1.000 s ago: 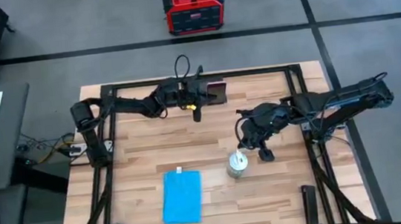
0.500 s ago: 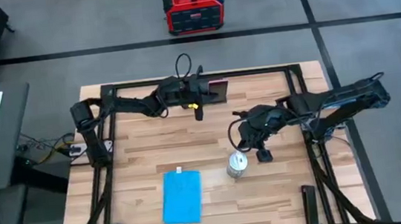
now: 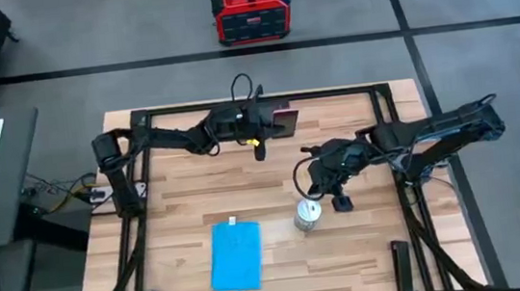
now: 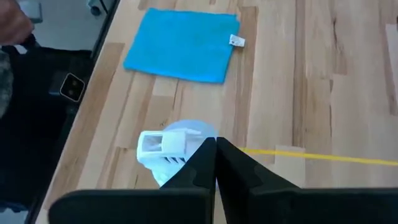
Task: Apply microfiber cloth
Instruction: Spray the front of the cellphone with the spray bottle
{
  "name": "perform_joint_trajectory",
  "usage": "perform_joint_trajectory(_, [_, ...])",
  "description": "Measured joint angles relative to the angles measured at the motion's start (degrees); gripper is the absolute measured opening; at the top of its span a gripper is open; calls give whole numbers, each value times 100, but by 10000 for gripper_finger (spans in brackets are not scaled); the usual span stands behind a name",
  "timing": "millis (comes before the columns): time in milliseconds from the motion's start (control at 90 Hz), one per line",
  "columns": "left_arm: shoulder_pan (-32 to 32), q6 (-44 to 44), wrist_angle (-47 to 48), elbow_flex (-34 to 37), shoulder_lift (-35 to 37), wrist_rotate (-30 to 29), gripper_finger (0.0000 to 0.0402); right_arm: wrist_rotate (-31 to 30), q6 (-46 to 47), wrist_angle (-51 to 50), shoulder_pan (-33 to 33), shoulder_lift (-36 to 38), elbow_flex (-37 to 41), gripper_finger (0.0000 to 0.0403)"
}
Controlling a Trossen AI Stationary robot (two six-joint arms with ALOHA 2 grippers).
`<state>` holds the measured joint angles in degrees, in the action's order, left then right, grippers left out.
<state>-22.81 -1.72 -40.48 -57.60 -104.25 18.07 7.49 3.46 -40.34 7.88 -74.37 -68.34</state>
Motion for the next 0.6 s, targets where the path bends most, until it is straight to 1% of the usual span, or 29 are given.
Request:
perform_joint_trajectory(356, [64, 16, 4, 0, 0, -137, 4, 0, 2, 0, 0, -1, 2, 0])
perform_joint_trajectory(600, [101, 31, 66, 0, 0, -190, 4, 11, -11, 14, 11, -224, -38, 0])
